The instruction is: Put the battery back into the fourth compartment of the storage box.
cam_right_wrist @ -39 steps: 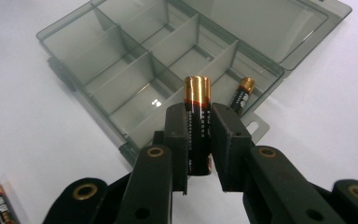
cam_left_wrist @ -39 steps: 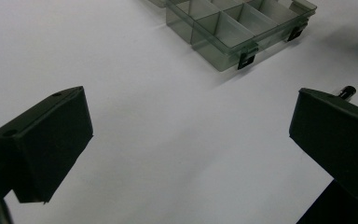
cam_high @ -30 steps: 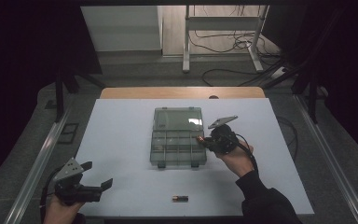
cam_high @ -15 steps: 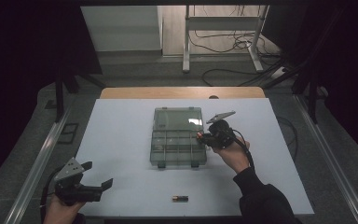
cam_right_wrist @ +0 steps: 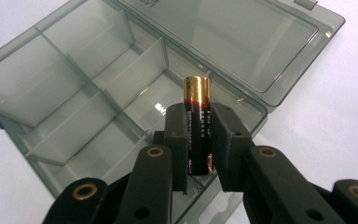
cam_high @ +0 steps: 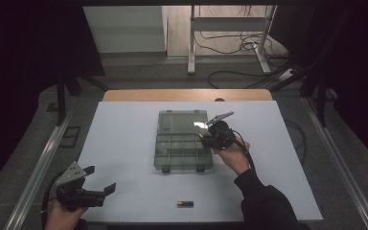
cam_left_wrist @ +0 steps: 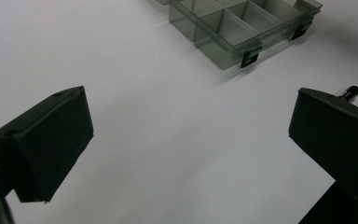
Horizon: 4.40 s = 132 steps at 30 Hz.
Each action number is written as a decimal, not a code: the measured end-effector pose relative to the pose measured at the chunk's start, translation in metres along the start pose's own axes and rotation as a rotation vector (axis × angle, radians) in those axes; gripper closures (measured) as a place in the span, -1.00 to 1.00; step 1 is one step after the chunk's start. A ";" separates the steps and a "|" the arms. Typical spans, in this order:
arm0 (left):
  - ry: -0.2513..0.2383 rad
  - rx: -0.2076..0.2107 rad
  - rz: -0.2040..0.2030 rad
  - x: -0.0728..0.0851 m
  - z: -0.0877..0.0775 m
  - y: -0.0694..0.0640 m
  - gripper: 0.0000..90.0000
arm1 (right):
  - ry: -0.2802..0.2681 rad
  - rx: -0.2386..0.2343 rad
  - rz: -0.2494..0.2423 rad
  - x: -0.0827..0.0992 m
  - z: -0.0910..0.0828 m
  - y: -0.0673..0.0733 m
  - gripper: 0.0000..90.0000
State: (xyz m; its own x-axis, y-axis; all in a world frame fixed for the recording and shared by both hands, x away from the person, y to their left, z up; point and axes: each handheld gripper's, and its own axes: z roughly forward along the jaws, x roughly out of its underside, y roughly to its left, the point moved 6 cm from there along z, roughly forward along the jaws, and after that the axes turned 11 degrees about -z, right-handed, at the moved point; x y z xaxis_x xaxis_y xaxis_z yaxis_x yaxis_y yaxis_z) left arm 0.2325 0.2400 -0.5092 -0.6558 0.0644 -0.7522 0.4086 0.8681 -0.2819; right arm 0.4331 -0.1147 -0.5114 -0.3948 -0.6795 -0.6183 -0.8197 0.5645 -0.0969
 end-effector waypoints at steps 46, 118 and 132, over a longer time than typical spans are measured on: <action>-0.006 0.011 0.006 0.000 -0.001 -0.001 -0.97 | -0.115 -0.111 -0.079 0.000 -0.033 0.021 -0.68; -0.008 0.017 0.007 0.000 -0.001 -0.001 -1.00 | 0.004 -0.223 -0.262 0.044 -0.044 0.126 -0.98; -0.005 0.014 0.007 0.000 -0.001 -0.001 -0.99 | 0.110 -0.285 -0.314 0.052 -0.031 0.145 -0.25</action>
State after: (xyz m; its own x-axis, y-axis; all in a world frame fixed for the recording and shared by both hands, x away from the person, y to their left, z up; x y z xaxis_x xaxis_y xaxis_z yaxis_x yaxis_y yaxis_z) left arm 0.2314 0.2395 -0.5083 -0.6498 0.0676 -0.7571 0.4220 0.8605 -0.2854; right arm 0.2810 -0.0823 -0.5333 -0.1375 -0.8523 -0.5046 -0.9827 0.1811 -0.0381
